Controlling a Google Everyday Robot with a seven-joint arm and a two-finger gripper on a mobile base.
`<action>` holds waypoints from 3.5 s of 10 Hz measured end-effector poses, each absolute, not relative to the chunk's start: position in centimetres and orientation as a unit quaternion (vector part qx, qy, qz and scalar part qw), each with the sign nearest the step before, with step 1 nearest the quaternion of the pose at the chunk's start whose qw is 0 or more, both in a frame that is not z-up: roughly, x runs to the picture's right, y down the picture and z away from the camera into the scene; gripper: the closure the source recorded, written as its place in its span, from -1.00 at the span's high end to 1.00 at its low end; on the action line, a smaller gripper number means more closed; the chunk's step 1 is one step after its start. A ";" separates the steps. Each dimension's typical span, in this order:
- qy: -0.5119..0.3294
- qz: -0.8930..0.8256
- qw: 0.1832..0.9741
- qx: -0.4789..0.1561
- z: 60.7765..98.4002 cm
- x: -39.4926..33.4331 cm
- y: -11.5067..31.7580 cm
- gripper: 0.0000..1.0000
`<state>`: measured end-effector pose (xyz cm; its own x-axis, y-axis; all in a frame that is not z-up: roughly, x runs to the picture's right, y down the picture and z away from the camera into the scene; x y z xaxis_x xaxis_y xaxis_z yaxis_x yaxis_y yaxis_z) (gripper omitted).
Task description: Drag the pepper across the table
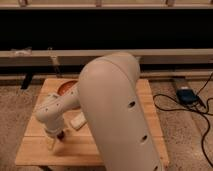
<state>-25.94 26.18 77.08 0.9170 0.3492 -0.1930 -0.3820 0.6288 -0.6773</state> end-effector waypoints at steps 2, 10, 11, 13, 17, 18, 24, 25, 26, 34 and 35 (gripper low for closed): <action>0.025 0.196 0.903 -0.381 77.3 -26.1 26.9 0.18; 0.029 0.199 0.905 -0.375 78.7 -24.2 26.8 -1.00; 0.027 0.200 0.905 -0.374 78.8 -24.0 26.7 -1.00; 0.026 0.200 0.906 -0.371 78.9 -23.3 26.3 -1.00; 0.044 0.175 0.912 -0.367 79.3 -18.8 26.8 -1.00; 0.049 0.168 0.914 -0.366 79.3 -17.6 27.2 -1.00; 0.055 0.158 0.918 -0.359 79.7 -14.3 27.0 -1.00; 0.054 0.161 0.918 -0.358 79.8 -14.1 26.9 -1.00; 0.056 0.167 0.918 -0.355 80.0 -13.1 26.7 -1.00; 0.031 0.193 0.920 -0.340 79.6 -2.0 23.5 -1.00; 0.031 0.195 0.920 -0.338 79.6 -0.3 23.0 -1.00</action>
